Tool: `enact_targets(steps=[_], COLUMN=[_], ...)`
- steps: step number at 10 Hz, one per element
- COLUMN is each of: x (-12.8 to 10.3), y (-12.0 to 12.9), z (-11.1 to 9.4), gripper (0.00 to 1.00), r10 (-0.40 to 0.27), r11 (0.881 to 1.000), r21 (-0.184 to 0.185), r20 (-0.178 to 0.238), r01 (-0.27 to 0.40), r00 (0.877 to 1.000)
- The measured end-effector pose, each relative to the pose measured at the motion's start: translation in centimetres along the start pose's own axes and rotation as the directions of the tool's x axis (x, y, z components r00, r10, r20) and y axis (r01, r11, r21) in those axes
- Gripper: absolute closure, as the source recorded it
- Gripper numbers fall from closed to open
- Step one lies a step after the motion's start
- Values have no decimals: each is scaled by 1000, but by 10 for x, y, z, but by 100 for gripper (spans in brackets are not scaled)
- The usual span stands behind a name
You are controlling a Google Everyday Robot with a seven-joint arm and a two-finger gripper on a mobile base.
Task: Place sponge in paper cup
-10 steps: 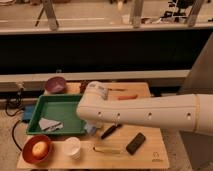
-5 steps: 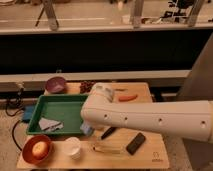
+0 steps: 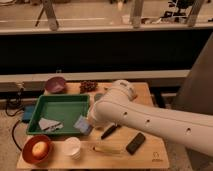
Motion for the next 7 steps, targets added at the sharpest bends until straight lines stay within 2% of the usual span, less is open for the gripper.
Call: enact_targets(steps=[1,3,4,5,7], x=[-2,-6,-9,-12,-18], y=[-1,1,-1,0,0], z=[2,7,10,13,18], gripper=[98,98,98,98,98], r10=[-40,-152,-210,-279,-375], r11=[999,988,977,958,925], r21=[19,49,68,95,130], r20=[23,71,95,125,171], r01=[39,148,204,269,356], r00=[999,986,973,952,911])
